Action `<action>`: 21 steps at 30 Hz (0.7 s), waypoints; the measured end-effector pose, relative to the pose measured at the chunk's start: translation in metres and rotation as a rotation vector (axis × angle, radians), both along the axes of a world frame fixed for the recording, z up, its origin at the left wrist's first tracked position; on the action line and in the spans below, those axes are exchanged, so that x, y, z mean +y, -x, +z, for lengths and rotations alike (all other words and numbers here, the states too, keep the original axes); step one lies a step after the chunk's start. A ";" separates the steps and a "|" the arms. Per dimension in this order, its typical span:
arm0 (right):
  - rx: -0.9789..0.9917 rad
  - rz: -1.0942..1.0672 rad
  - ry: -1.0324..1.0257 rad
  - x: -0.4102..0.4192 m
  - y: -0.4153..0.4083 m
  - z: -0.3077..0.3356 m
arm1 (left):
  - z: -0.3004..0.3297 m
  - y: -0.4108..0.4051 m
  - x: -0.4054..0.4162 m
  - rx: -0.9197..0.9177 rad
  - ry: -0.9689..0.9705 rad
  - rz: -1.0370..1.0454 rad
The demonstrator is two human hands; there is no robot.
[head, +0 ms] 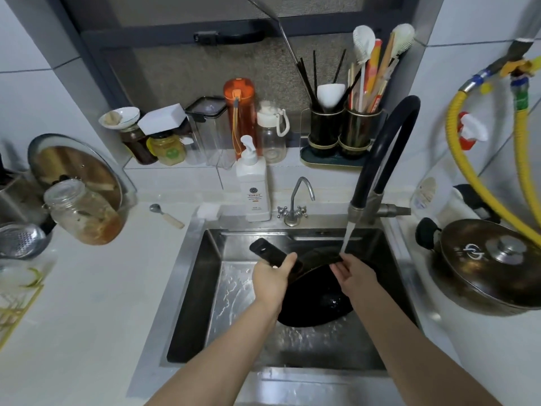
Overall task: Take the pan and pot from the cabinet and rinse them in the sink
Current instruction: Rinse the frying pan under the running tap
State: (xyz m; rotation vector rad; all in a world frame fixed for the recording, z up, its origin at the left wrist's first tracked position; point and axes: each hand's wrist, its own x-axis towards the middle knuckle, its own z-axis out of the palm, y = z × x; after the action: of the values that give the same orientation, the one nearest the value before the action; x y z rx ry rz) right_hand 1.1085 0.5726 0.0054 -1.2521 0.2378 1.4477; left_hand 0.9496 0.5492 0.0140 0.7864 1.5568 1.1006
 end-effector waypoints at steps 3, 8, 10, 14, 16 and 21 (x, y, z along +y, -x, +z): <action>-0.037 0.007 -0.045 0.002 -0.004 0.004 | 0.007 -0.016 0.007 0.080 -0.046 -0.083; -0.200 0.120 -0.101 0.005 -0.001 0.006 | 0.016 -0.032 0.008 0.272 -0.151 -0.276; -0.292 0.176 -0.112 0.004 0.001 0.008 | 0.017 -0.028 0.007 0.321 -0.199 -0.390; -0.448 0.267 -0.103 0.006 -0.003 0.000 | 0.019 -0.001 0.010 0.094 -0.077 -0.697; -0.565 0.349 -0.086 0.005 -0.001 -0.009 | 0.021 0.011 0.011 -0.077 0.079 -0.768; -0.681 0.420 -0.105 -0.001 -0.002 -0.018 | 0.010 0.001 0.018 -0.076 0.278 -0.621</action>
State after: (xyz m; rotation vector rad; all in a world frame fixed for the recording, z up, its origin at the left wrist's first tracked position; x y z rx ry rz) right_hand 1.1106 0.5720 -0.0127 -1.6908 -0.5814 1.2612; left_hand 0.9487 0.5670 0.0243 0.9350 1.2372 0.4437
